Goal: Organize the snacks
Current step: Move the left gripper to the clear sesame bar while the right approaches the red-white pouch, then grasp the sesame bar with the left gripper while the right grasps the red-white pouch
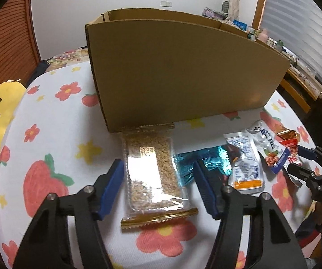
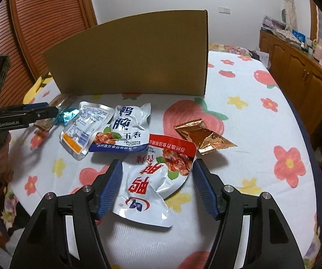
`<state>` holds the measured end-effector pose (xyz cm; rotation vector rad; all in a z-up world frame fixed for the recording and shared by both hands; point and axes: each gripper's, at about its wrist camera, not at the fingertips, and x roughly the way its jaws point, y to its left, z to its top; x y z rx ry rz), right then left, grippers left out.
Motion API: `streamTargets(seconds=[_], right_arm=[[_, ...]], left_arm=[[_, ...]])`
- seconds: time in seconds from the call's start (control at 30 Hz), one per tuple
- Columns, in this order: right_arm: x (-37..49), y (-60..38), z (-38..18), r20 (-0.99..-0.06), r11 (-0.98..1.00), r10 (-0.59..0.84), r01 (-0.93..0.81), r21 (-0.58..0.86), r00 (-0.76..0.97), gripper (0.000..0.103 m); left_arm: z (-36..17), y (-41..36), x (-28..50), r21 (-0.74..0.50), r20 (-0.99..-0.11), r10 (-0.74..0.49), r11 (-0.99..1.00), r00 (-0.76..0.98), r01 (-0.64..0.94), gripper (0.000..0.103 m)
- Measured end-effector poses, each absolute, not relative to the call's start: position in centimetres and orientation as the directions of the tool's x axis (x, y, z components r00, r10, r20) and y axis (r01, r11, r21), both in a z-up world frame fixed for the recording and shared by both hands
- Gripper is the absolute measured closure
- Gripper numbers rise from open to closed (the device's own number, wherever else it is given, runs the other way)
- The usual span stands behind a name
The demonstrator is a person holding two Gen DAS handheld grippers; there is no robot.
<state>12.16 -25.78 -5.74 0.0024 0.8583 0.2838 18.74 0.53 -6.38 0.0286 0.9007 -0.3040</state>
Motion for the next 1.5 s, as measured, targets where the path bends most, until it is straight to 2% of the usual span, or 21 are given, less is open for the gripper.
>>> streamTargets(seconds=[0.23, 0.37, 0.47, 1.2, 1.3, 1.37, 1.5], right_arm=[[11.9, -25.2, -6.1, -0.741, 0.970, 0.204, -0.236, 0.064, 0.640, 0.033], [11.6, -24.6, -6.4, -0.734, 0.972, 0.171, -0.236, 0.015, 0.658, 0.033], [11.6, -24.6, -6.4, -0.729, 0.972, 0.170, -0.233, 0.016, 0.663, 0.033], [11.3, -25.0, -6.5, -0.725, 0.970, 0.181, -0.243, 0.019, 0.665, 0.033], [11.1, -25.3, -6.4, -0.723, 0.971, 0.175, -0.240, 0.013, 0.669, 0.042], [11.1, -25.7, -6.3, -0.725, 0.970, 0.182, -0.243, 0.021, 0.664, 0.056], [11.0, -26.1, -6.1, -0.733, 0.964, 0.207, -0.261, 0.042, 0.648, 0.059]], left_arm=[[-7.1, 1.0, 19.2, -0.085, -0.789, -0.217, 0.965, 0.575, 0.248, 0.043], [-7.3, 0.9, 19.1, -0.078, -0.788, -0.214, 0.965, 0.577, 0.251, 0.053], [-7.2, 0.8, 18.8, -0.064, -0.784, -0.205, 0.965, 0.586, 0.252, 0.056], [-6.4, 1.5, 13.8, -0.084, -0.736, -0.235, 0.962, 0.634, 0.260, 0.058], [-6.3, 1.7, 13.6, -0.083, -0.733, -0.231, 0.964, 0.640, 0.253, 0.058], [-6.5, 1.8, 13.7, -0.082, -0.739, -0.226, 0.965, 0.634, 0.247, 0.058], [-7.2, 2.1, 13.8, -0.089, -0.754, -0.222, 0.967, 0.619, 0.238, 0.057]])
